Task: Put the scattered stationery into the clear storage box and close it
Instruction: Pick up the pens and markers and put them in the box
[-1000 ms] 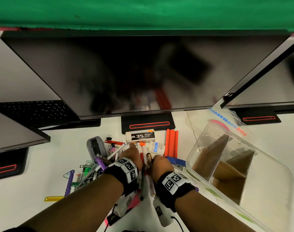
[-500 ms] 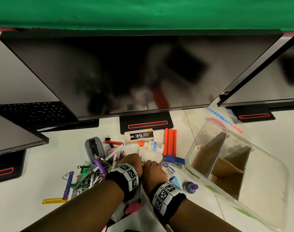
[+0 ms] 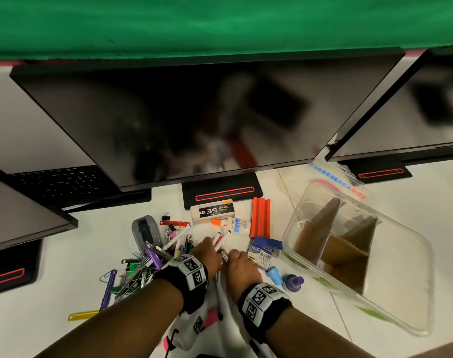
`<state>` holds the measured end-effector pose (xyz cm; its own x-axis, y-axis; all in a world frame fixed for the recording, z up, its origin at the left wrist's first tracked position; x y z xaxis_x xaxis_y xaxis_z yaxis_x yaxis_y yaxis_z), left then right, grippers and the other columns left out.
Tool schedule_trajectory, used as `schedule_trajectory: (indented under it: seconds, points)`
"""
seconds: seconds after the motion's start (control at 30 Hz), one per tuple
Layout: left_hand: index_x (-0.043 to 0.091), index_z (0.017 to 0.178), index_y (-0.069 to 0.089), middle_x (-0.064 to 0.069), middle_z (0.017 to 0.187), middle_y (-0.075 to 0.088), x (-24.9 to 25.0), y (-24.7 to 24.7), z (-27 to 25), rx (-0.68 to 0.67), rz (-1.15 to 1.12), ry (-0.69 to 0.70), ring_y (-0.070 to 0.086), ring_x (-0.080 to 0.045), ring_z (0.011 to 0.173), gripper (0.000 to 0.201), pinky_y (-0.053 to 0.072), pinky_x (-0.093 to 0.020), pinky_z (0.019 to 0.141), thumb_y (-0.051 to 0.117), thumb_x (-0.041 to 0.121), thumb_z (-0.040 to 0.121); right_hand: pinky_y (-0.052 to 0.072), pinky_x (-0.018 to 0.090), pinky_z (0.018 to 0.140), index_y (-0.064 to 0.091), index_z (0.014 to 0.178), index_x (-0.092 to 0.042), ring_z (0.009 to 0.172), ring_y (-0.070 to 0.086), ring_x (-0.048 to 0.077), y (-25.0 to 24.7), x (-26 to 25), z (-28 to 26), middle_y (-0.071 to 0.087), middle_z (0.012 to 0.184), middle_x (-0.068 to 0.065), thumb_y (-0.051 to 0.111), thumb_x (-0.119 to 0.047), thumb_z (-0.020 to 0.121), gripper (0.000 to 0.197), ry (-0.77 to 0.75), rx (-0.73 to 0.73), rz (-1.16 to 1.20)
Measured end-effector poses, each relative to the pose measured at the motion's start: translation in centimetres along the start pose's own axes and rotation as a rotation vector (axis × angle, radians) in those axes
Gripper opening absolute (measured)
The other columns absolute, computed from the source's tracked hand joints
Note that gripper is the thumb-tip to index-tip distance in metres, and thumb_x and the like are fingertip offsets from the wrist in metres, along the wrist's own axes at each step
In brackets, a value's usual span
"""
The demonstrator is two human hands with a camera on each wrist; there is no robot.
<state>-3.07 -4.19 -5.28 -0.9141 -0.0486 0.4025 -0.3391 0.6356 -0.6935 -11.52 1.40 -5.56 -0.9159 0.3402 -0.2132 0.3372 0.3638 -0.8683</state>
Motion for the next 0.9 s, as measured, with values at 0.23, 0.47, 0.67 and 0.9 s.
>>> schedule_trajectory:
  seconds: [0.23,0.47,0.67,0.9]
  points:
    - [0.007,0.125,0.041,-0.013,0.111,0.061,-0.1,-2.1,-0.3,0.054,-0.139,0.028,0.061,-0.029,0.099,0.032,0.049,-0.033,0.084,0.039,0.022,0.097,0.044,0.033,0.093,0.040,0.125,0.001,0.112,0.055,0.032,-5.0,0.4,-0.8,0.052,0.123,0.021,0.042,-0.006,0.091,0.036,-0.028,0.008,0.342]
    - [0.020,0.112,0.042,-0.004,0.099,0.064,-0.8,-2.7,-0.5,0.009,-0.199,0.040,0.060,-0.015,0.079,0.016,0.054,-0.033,0.072,0.042,0.022,0.097,0.051,0.028,0.051,0.052,0.104,-0.004,0.052,0.057,0.015,-12.0,3.0,-3.1,0.059,0.072,0.009,0.044,0.003,0.092,0.016,0.052,0.005,1.287]
    - [0.022,0.103,0.048,0.000,0.095,0.061,0.3,-3.3,-1.9,0.023,-0.205,0.065,0.059,-0.011,0.074,0.007,0.048,-0.023,0.067,0.048,0.024,0.096,0.052,0.023,0.041,0.050,0.090,0.000,0.045,0.056,0.017,-17.2,10.1,-2.4,0.055,0.065,0.014,0.047,0.007,0.089,0.008,0.248,0.266,1.441]
    - [0.016,0.110,0.051,0.003,0.088,0.066,2.7,-3.8,-3.4,-0.010,-0.287,0.151,0.059,-0.003,0.065,0.018,0.045,-0.015,0.058,0.053,0.021,0.093,0.053,0.044,0.087,0.063,0.101,0.009,0.090,0.064,0.039,-16.9,14.9,1.9,0.067,0.100,0.027,0.058,-0.006,0.082,0.025,0.422,0.286,0.872]
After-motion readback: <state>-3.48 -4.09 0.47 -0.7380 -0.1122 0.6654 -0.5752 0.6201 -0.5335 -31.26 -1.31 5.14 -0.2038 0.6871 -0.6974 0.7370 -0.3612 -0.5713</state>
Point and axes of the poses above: each hand's wrist, its own z-axis towards the middle knuckle, its own y-axis out of the palm, x = y × z, the point moved 6 cm from there along z, towards the middle knuckle
